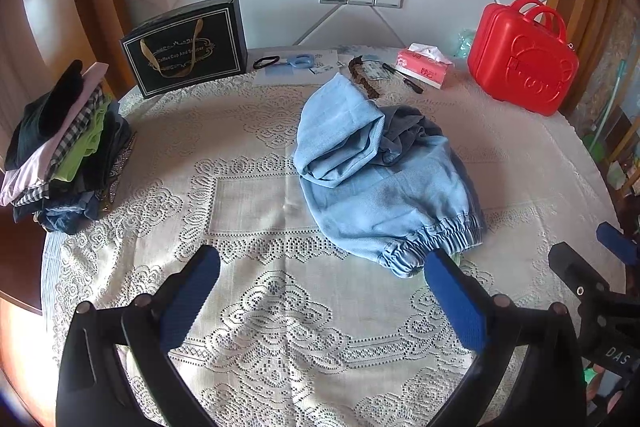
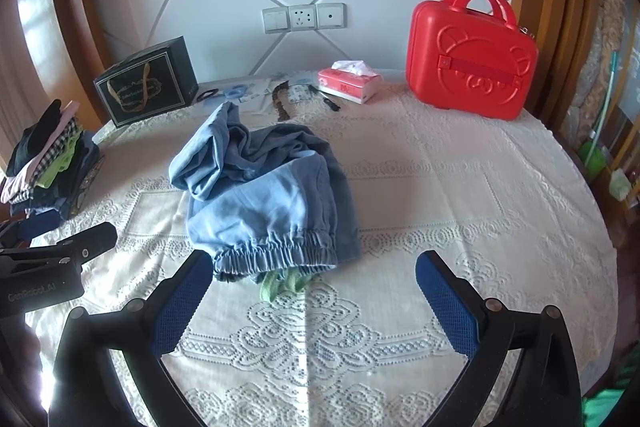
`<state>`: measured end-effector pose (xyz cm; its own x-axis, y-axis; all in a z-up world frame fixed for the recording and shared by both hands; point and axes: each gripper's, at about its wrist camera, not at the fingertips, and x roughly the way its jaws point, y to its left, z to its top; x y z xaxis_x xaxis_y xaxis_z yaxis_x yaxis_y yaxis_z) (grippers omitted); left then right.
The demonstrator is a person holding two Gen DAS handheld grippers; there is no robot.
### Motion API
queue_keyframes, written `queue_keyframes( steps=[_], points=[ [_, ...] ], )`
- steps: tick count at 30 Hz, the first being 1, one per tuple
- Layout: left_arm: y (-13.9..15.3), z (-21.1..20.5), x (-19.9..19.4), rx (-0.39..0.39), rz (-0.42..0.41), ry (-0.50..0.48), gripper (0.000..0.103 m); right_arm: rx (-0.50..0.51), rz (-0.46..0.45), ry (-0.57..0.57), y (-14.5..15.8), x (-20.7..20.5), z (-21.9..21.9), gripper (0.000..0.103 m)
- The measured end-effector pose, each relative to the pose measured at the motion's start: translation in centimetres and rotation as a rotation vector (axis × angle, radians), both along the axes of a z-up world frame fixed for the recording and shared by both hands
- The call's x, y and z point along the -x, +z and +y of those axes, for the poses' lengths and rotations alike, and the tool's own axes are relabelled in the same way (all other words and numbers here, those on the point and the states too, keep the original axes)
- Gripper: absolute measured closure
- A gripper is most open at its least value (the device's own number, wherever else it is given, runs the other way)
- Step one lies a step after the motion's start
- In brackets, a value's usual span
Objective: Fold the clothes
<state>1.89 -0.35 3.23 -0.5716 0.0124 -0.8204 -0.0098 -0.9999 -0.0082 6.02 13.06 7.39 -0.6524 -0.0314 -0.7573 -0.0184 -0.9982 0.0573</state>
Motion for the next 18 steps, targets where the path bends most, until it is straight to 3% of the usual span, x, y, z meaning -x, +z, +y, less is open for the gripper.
queue_keyframes(
  steps=[18],
  points=[
    [-1.4,-0.3,1.1,-0.003,-0.039,-0.002,0.0,0.002,-0.036,-0.004,-1.0,1.0,0.1,0.0]
  ],
)
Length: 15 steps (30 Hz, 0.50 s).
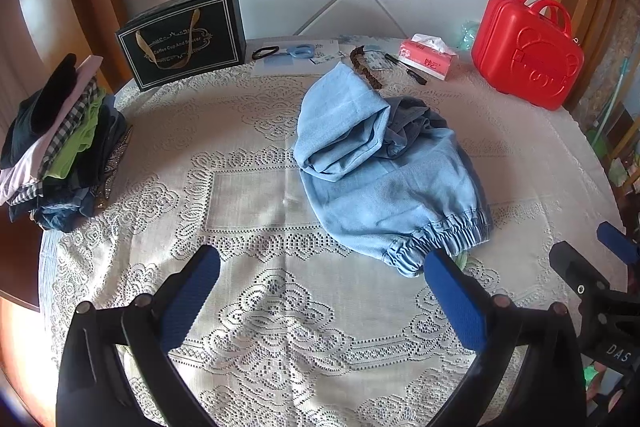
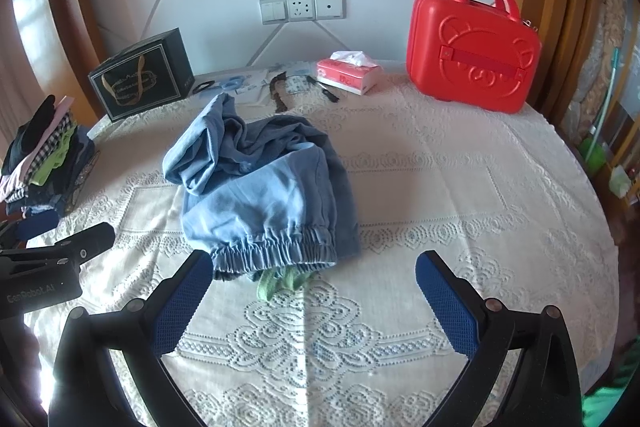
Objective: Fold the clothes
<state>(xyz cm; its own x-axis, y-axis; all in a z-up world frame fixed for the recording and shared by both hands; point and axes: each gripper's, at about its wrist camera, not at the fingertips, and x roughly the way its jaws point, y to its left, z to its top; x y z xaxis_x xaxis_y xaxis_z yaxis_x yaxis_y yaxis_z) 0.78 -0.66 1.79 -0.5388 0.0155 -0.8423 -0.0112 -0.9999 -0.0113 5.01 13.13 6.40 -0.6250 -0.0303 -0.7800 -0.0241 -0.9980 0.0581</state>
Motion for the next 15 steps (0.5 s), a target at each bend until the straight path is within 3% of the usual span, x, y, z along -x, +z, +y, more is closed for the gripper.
queue_keyframes(
  steps=[9,15],
  points=[
    [-4.5,-0.9,3.5,-0.005,-0.089,-0.006,0.0,0.101,-0.142,-0.029,-4.5,1.9,1.4,0.0],
    [-5.0,-0.2,9.9,-0.022,-0.016,-0.032,0.0,0.219,-0.23,-0.05,-8.0,4.5,2.4,0.0]
  ],
)
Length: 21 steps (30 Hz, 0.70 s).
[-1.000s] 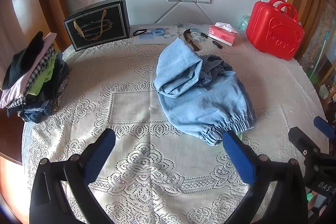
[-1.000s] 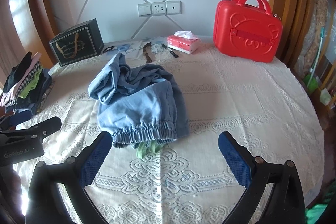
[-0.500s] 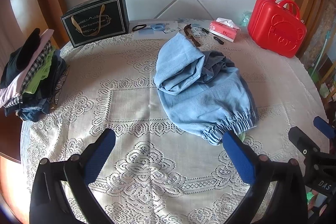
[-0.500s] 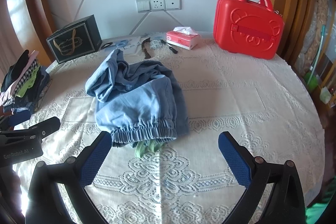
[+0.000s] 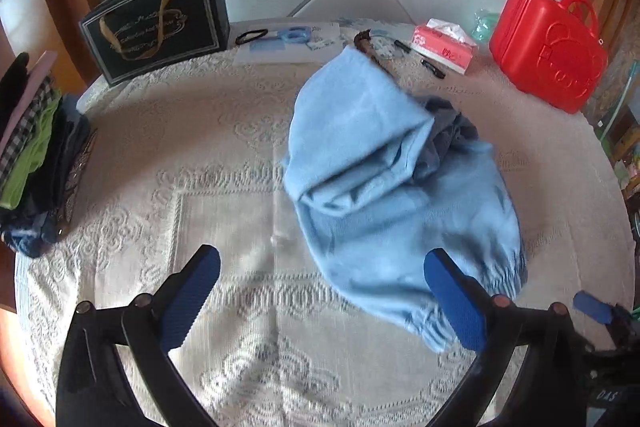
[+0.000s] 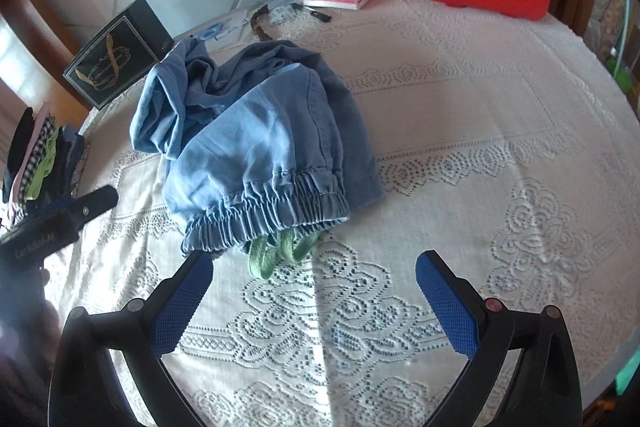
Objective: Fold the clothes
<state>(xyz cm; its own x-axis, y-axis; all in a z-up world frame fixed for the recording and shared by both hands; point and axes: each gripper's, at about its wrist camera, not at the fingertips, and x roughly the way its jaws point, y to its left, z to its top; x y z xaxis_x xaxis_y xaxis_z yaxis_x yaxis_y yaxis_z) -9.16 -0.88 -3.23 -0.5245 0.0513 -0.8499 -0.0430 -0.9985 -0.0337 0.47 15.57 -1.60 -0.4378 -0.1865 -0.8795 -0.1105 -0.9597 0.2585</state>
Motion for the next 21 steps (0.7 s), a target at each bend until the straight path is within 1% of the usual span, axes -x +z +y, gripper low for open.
queue_keyframes(
  steps=[4,5,6,7,8,9,10,11,13,14,15,16,18,21],
  points=[
    [-1.7,1.5,6.0,0.023,0.017,-0.046,0.0,0.082,-0.039,-0.019,-1.8,2.9,0.2,0.001],
    [-2.5,1.7,7.3,0.033,0.007,-0.054,0.009,0.093,-0.046,-0.015,-2.2,3.7,0.0,0.002],
    [-3.5,1.8,8.6,0.035,-0.017,-0.058,0.022,0.103,-0.049,-0.011,-2.5,4.5,-0.3,0.005],
    [-4.6,1.8,9.7,0.026,-0.057,-0.058,0.054,0.1,-0.056,-0.001,-2.9,5.2,-0.7,0.008],
    [-5.4,1.6,10.6,0.018,-0.084,-0.051,0.071,0.092,-0.063,0.014,-3.4,6.0,-1.2,0.02],
    [-5.9,1.1,11.2,0.01,-0.098,-0.037,0.073,0.069,-0.073,0.031,-3.9,6.8,-1.8,0.031],
    [-6.1,0.6,11.6,0.002,-0.101,-0.03,0.077,0.018,-0.09,0.049,-4.6,7.5,-2.4,0.034],
    [-5.7,-0.1,11.5,0.003,-0.087,-0.024,0.081,-0.029,-0.095,0.072,-5.1,8.2,-3.0,0.034],
    [-4.3,-1.6,11.0,0.027,-0.053,0.005,0.086,-0.114,-0.07,0.122,-5.0,8.9,-4.0,0.04],
    [-3.5,-2.5,10.5,0.038,-0.035,0.029,0.089,-0.152,-0.053,0.143,-4.6,9.0,-4.2,0.052],
    [-2.7,-3.7,9.9,0.048,-0.024,0.055,0.089,-0.19,-0.028,0.15,-4.0,9.0,-4.2,0.071],
    [-2.0,-4.8,9.2,0.061,-0.019,0.082,0.089,-0.211,0.0,0.148,-3.1,8.9,-3.8,0.082],
    [-1.1,-6.9,7.7,0.065,-0.02,0.114,0.089,-0.231,0.05,0.13,-1.4,8.5,-2.5,0.084],
    [-0.2,-8.9,5.1,0.034,-0.039,0.142,0.089,-0.258,0.097,0.075,0.9,7.3,0.2,0.084]
  ],
)
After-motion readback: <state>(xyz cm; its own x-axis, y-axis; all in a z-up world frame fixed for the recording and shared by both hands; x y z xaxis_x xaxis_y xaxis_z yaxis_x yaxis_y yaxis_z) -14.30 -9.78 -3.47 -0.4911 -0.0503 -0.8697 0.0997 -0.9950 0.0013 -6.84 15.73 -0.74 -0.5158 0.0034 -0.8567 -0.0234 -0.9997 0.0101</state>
